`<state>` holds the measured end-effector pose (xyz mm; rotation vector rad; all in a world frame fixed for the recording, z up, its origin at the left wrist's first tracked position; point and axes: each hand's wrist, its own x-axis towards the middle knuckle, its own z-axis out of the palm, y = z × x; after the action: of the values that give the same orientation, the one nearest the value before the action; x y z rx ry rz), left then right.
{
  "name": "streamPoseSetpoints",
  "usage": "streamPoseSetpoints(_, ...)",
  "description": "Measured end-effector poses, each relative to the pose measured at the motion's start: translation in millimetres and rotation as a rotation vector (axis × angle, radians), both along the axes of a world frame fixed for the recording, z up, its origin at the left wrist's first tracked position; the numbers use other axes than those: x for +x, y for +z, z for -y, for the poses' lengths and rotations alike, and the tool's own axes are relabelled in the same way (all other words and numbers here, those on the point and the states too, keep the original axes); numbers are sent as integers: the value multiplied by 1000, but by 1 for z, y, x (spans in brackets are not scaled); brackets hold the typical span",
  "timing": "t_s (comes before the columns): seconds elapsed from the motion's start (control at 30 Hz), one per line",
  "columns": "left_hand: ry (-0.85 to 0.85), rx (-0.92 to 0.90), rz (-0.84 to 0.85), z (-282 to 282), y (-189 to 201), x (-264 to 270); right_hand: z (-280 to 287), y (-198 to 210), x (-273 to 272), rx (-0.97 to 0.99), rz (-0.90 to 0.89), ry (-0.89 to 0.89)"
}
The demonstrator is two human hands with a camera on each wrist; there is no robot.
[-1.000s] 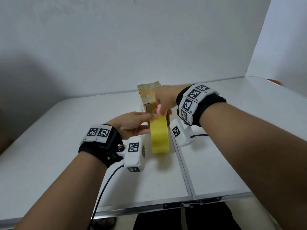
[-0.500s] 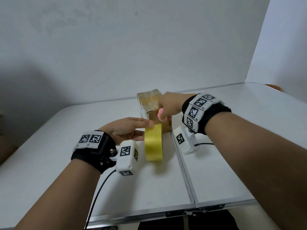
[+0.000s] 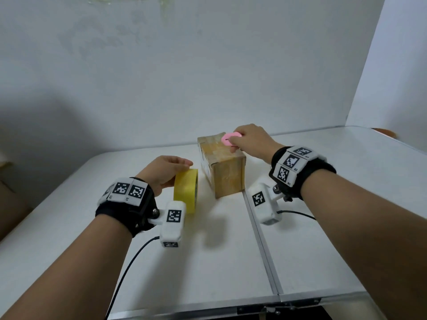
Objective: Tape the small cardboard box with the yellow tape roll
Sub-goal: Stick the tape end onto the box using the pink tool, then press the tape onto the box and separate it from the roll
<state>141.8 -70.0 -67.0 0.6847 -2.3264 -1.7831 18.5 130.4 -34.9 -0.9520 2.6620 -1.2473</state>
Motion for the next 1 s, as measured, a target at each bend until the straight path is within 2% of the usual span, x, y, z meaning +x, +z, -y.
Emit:
streamPoseSetpoints(0.13, 109, -67, -80, 1, 0, -10, 13, -3, -10, -29, -22, -67)
streamPoseSetpoints(0.3, 165, -28, -169, 0, -8, -19, 28, -9, -19, -75, 71, -89)
streamPoseSetpoints(0.37, 182, -41, -186, 1, -12, -20, 30, -13, -23, -27, 78, -88)
streamPoseSetpoints(0.43, 207, -71, -192, 4, -16, -21, 31, -18, -28, 11, 127, -72)
streamPoseSetpoints(0.53, 228, -112, -177, 9, -17, -23, 30, -26, -30, -40, 205, -79)
streamPoseSetpoints(0.7, 177, -166, -118, 4, -8, -32, 27, -30, -25, -21, 155, -43)
streamPoseSetpoints(0.87, 47, -432, -2, -15, -2, -46, 23, -31, -16, 41, 36, -2)
streamPoseSetpoints(1.0, -35, -639, 113, -20, -3, -52, 15, -36, -8, 8, 7, 75)
